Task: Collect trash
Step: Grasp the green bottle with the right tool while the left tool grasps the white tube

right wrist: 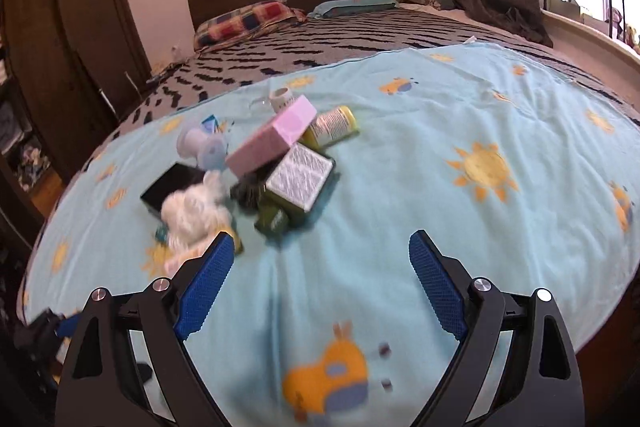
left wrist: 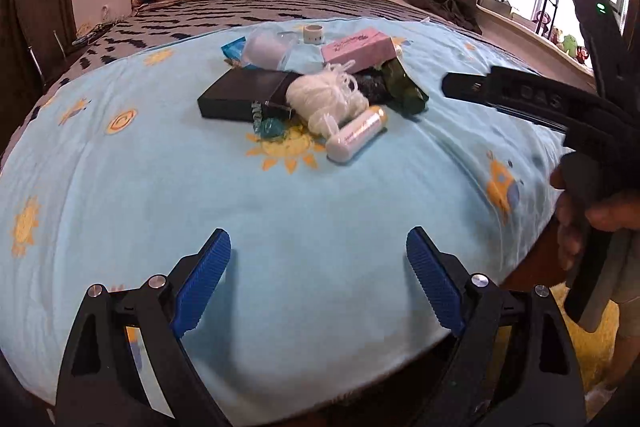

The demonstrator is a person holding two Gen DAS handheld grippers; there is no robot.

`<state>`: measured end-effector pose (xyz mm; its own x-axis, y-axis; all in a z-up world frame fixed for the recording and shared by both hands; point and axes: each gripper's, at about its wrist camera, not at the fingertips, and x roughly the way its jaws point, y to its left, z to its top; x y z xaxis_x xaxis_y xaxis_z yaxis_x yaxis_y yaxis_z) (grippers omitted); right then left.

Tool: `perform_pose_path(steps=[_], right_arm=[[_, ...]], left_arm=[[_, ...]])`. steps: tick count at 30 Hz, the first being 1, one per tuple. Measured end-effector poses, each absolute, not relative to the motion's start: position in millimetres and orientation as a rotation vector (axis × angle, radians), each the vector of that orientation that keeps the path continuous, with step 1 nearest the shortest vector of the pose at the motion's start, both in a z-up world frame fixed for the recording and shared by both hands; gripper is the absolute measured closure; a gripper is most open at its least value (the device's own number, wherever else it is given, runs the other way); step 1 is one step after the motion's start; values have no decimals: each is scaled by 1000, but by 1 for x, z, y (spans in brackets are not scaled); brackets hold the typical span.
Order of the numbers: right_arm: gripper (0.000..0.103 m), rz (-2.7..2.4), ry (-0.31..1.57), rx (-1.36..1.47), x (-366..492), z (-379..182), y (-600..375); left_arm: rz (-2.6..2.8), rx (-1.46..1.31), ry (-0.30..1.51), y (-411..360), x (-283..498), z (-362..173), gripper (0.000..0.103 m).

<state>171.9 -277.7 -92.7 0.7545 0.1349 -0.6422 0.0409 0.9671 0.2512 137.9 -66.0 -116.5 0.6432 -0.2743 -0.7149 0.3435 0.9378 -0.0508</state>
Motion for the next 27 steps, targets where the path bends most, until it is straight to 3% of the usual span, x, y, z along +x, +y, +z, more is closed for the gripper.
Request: perform_pose_path(steps=[3, 8, 11, 16, 23, 24, 25, 27], right_arm=[[15, 73, 732, 289, 193, -96, -276], [37, 81, 769, 313, 218, -104, -275], [38, 87, 800, 316, 228, -109, -272], [46, 89, 816, 313, 238, -115, -269], [46, 69, 836, 327, 248, -120, -273], [46, 69, 839, 331, 248, -120, -273], [46, 71, 841, 337, 249, -121, -274], [46, 71, 842, 350, 248, -120, -277]], left_arm=[[-380, 92, 784, -72, 150, -112, 22], [-427, 82, 787, -82, 169, -113, 41], [-444, 87, 799, -90, 180, -116, 46], [-474, 94, 820, -102, 196, -123, 64], [-513, 66, 834, -112, 209, -126, 68], [-512, 68, 835, -114, 210, -126, 66], [-511, 58, 840, -115, 214, -126, 57], [-501, 65, 841, -120, 218, -125, 54]])
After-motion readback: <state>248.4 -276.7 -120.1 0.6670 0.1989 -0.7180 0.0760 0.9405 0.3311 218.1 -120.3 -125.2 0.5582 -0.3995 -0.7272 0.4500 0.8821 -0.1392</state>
